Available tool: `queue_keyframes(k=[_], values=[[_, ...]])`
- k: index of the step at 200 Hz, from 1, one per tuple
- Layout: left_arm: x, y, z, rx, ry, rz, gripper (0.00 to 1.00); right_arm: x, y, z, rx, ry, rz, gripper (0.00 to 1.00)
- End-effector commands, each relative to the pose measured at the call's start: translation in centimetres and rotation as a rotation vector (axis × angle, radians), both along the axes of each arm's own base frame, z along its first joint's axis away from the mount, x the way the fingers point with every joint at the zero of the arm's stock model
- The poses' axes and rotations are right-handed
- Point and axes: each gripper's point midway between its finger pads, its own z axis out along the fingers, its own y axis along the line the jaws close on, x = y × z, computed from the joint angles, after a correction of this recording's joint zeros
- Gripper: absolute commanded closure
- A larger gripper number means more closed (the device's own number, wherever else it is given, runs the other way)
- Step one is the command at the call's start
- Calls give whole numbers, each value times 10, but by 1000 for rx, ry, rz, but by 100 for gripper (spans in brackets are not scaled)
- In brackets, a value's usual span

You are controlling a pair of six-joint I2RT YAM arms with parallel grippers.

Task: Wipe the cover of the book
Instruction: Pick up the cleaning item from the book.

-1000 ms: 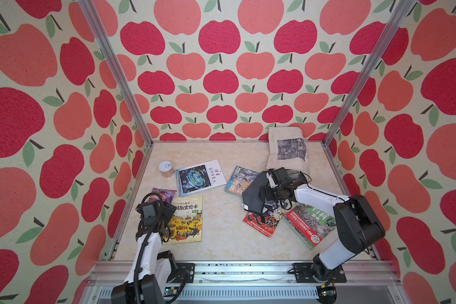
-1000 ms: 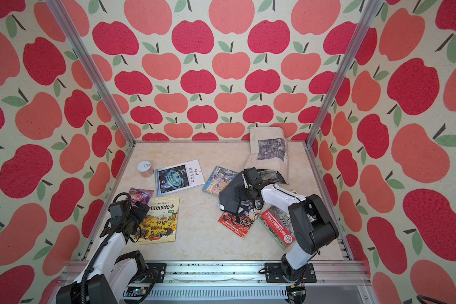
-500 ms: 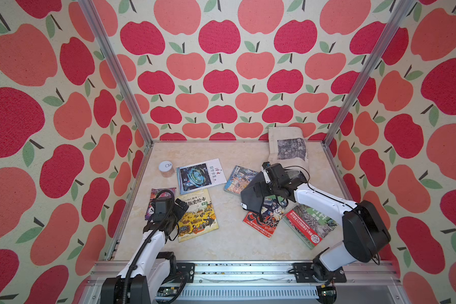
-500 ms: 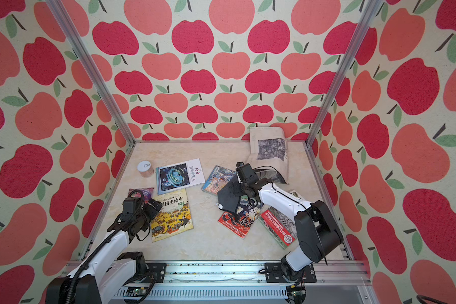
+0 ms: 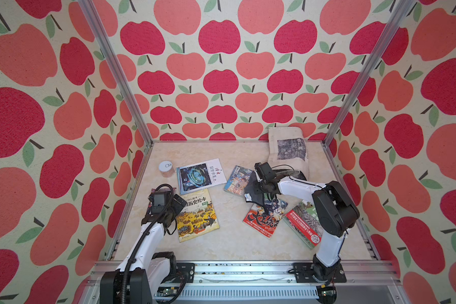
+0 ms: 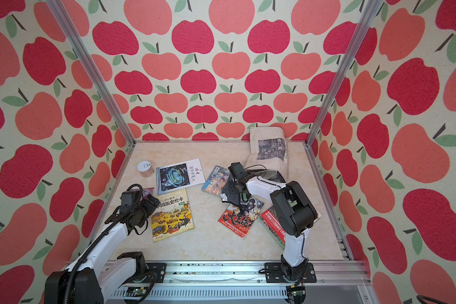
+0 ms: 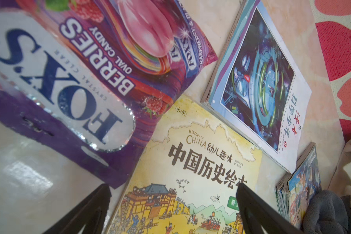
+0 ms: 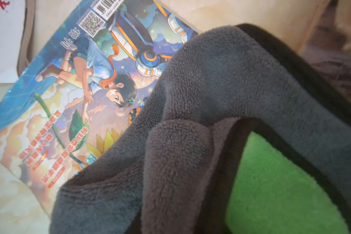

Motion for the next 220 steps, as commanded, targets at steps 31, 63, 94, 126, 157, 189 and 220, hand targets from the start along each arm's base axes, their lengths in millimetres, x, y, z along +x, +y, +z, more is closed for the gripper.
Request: queue_keyframes(k=[31, 63, 94, 126, 157, 189, 220], values=[[40, 7, 1, 39, -28, -60, 1, -44, -12, 9, -21, 86, 73, 100], [53, -7, 1, 11, -36, -117, 1, -61, 10, 63, 68, -29, 172, 100], [46, -18, -9, -5, -10, -136, 1, -77, 32, 103, 162, -97, 231, 100], [29, -27, -5, 24, -3, -149, 1, -99, 64, 137, 242, -166, 328, 100], [3, -28, 1, 44, 19, -120, 1, -117, 100, 144, 292, -174, 430, 100], [-26, -8, -12, 70, 40, 21, 1, -117, 114, 131, 287, -156, 446, 100], [-31, -7, -22, 51, 38, 46, 1, -117, 123, 123, 310, -147, 460, 100]])
